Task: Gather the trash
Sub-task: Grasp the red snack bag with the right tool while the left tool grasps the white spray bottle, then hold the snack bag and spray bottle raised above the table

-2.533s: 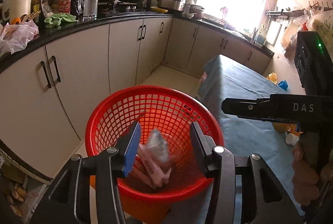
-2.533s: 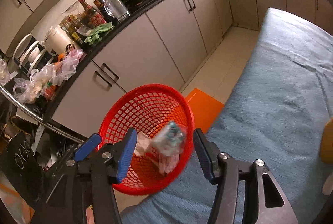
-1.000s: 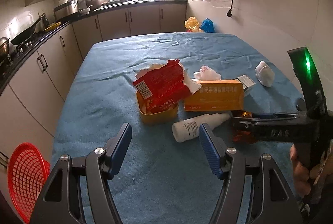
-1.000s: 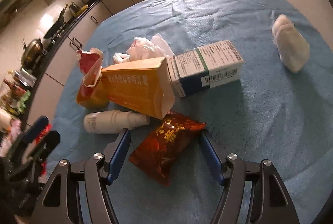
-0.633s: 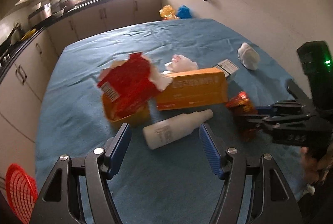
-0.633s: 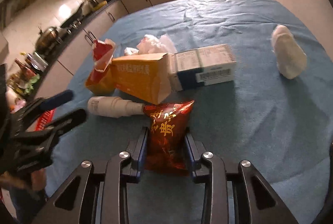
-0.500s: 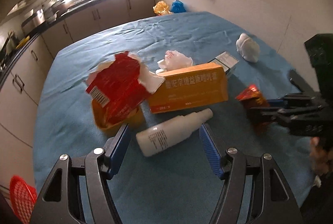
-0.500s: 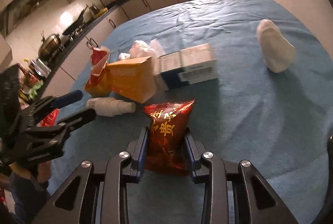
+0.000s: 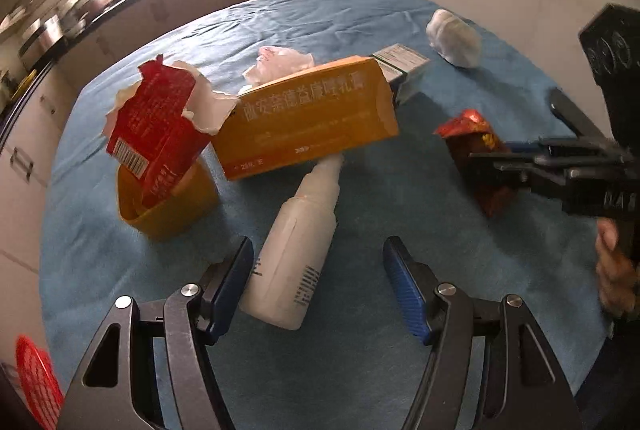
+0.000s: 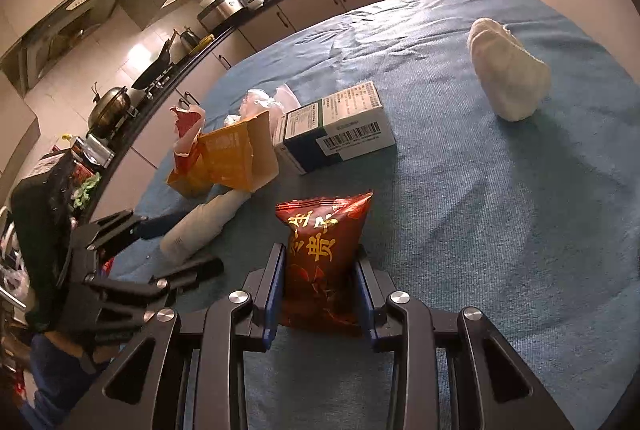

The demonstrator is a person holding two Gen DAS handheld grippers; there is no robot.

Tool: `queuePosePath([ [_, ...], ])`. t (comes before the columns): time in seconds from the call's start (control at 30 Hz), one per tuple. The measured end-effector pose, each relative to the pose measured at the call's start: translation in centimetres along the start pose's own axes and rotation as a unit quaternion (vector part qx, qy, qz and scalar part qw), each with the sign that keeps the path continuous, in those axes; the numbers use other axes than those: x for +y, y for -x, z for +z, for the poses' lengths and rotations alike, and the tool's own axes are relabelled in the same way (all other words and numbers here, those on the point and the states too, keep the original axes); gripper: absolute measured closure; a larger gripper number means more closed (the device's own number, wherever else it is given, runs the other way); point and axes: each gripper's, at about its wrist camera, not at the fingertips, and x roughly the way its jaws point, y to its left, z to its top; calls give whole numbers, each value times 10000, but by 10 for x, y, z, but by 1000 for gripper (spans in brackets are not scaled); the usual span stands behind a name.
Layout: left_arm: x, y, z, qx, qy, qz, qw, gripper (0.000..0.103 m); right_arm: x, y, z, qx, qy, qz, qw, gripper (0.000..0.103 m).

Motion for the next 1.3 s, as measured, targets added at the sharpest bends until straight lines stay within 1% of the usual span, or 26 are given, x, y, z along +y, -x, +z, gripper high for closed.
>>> queuePosePath([
  [0.07, -3, -3, 0, 62, 194, 134, 9997, 61, 2, 0, -1, -11, 96, -78, 9999, 69],
  [0.1, -3, -4, 1, 56, 336, 81, 9994, 64, 4, 0, -1, -17, 141, -117, 9998, 69],
  [0.13, -4, -4, 1, 39, 444, 56, 9990, 70, 6, 0, -2, -26, 185, -157, 9997, 69],
  [0.17, -7, -4, 0, 4, 486, 122, 9987, 74, 5, 0, -2, -30, 202, -171, 9996, 69],
  [0.3, -13, 1, -9, -207, 712, 367, 9966, 74, 10, -1, -3, -60, 370, -298, 9989, 69],
  [0.4, -14, 8, -23, -374, 848, 333, 9951, 74, 20, 0, -6, -122, 654, -353, 9972, 69],
  [0.5, -11, 18, -35, -584, 1068, 341, 9920, 74, 31, 4, -9, -255, 911, -388, 9948, 69],
  [0.57, -6, 31, -42, -905, 1288, 324, 9870, 74, 33, 5, -10, -307, 968, -362, 9942, 69],
  [0.7, 2, 51, -54, -1360, 1579, 405, 9772, 74, 36, 4, -9, -327, 1038, -322, 9935, 69],
  [0.77, 5, 59, -59, -1561, 1706, 559, 9713, 74, 39, 5, -11, -347, 1104, -298, 9928, 69],
  [0.87, 8, 67, -60, -1771, 1791, 721, 9651, 74, 46, 8, -13, -456, 1248, -282, 9907, 69],
  [1.07, 5, 65, -58, -1716, 1757, 703, 9668, 74, 52, 7, -14, -484, 1332, -289, 9895, 69],
  [1.3, 10, 62, -55, -1647, 1838, 669, 9668, 74, 51, 6, -14, -496, 1358, -290, 9891, 69],
])
